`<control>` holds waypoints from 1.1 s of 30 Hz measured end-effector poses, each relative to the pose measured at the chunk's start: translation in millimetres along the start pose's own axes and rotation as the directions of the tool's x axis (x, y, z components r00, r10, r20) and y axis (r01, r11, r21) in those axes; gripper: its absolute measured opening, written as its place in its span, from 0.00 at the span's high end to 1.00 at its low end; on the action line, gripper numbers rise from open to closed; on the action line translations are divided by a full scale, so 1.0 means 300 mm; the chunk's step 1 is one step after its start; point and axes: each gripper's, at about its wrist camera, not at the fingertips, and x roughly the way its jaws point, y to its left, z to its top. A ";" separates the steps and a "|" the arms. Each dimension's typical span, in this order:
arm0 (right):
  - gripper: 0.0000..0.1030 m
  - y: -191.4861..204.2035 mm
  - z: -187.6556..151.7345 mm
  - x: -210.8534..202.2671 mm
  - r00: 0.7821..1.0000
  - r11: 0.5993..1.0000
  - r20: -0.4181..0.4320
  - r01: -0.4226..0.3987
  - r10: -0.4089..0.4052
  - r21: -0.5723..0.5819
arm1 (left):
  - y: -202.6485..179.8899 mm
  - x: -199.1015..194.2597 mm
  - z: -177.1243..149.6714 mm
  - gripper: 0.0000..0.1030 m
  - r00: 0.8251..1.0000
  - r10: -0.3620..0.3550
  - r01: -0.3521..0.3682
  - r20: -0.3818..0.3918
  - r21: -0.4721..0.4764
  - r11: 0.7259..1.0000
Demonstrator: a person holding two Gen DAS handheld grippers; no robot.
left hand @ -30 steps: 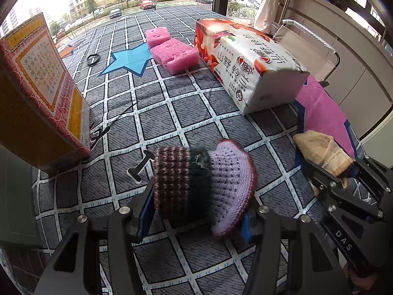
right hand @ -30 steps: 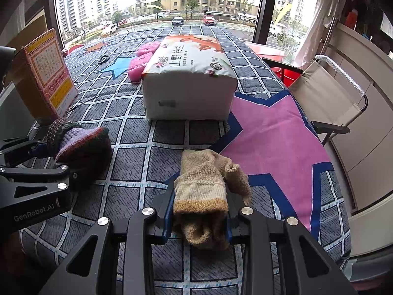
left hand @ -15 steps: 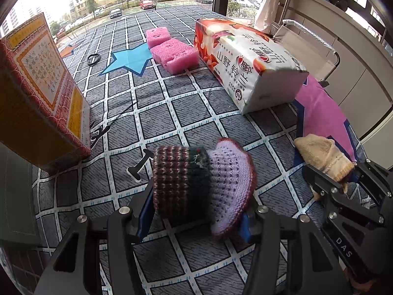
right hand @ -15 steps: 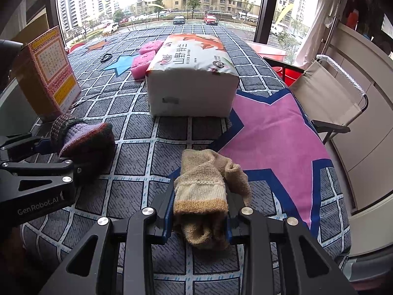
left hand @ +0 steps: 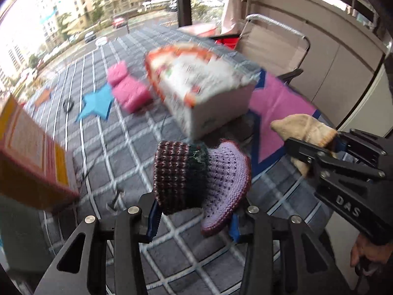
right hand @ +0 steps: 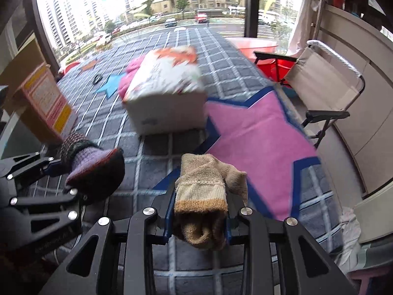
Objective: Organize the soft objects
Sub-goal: 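Carry the knit hat and beige sock with both grippers over the white box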
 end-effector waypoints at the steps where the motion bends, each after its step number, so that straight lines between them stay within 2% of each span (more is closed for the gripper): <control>1: 0.69 -0.020 0.022 -0.014 1.000 1.000 0.017 0.007 -0.007 0.015 | -0.005 -0.016 0.028 0.54 1.000 -0.009 0.009 0.017 0.002 1.000; 4: 0.69 -0.079 0.098 -0.050 0.998 0.998 0.064 0.017 -0.021 0.057 | -0.018 -0.052 0.125 0.54 0.998 -0.022 0.022 0.058 0.007 1.000; 9: 0.69 -0.160 0.237 -0.041 0.995 0.993 0.098 0.024 -0.035 0.113 | 0.006 -0.023 0.288 0.54 0.998 -0.007 0.009 0.056 -0.026 1.000; 14: 0.69 -0.237 0.375 0.015 0.996 0.978 0.089 -0.035 0.018 0.203 | 0.055 0.016 0.417 0.54 1.000 -0.003 0.004 0.009 -0.089 0.996; 18: 0.69 -0.261 0.461 0.070 0.991 0.949 0.074 -0.125 0.108 0.290 | 0.104 0.060 0.498 0.54 1.000 0.011 -0.013 -0.013 -0.127 0.992; 22: 0.69 -0.224 0.504 0.068 0.976 0.921 0.093 -0.218 0.199 0.321 | 0.171 0.037 0.505 0.54 0.999 0.046 -0.046 -0.002 -0.172 0.984; 26: 0.69 -0.157 0.535 0.037 0.962 0.916 0.115 -0.272 0.248 0.296 | 0.255 -0.026 0.491 0.54 0.994 0.104 -0.099 0.018 -0.200 0.975; 33: 0.69 -0.033 0.588 -0.008 0.937 0.909 0.133 -0.347 0.323 0.233 | 0.412 -0.171 0.424 0.54 0.988 0.148 -0.128 0.053 -0.267 0.955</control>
